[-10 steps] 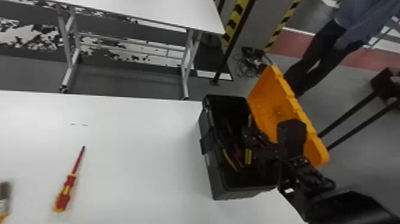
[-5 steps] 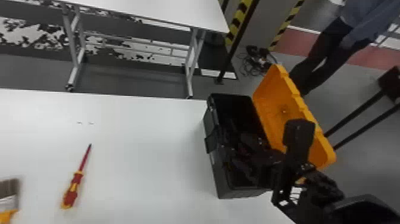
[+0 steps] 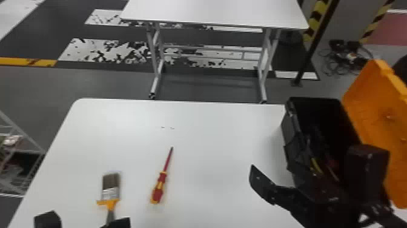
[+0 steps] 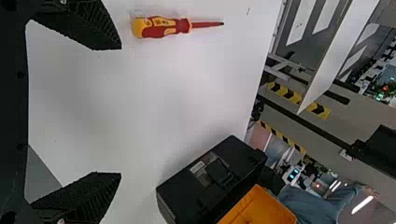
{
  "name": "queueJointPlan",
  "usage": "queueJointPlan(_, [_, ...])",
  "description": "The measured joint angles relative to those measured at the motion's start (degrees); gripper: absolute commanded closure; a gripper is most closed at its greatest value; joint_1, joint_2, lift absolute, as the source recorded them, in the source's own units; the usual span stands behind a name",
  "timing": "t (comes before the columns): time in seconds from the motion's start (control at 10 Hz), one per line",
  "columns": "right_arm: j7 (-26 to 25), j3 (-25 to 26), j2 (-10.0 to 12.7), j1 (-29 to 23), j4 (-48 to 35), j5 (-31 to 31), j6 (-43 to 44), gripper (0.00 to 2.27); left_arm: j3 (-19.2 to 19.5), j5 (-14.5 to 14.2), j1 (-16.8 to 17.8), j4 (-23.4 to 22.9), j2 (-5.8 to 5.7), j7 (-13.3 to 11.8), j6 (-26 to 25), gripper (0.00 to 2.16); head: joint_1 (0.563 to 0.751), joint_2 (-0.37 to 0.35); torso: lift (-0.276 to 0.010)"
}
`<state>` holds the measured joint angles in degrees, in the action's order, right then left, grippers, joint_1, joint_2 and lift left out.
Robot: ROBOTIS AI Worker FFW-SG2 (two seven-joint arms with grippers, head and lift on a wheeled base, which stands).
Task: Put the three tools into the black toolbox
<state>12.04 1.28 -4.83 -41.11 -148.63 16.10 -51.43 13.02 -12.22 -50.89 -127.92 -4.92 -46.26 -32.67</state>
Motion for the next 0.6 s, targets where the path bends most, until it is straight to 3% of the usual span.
queueJointPlan(0.3, [0.2,-3.6,0.2,-2.0,4.2,-1.8,6.0,0.08,5.1,-3.1,-0.4,1.1,0.40,2.1,-2.2,0.03,0.695,0.210,-0.051])
queueJointPlan(0.6, [0.9,-4.6,0.0,-2.1,7.3,-2.6,9.6,0.08,12.3,-6.6,0.5,-0.8,1.40,4.5,-13.5,0.04,0.695,0.346,-0.051])
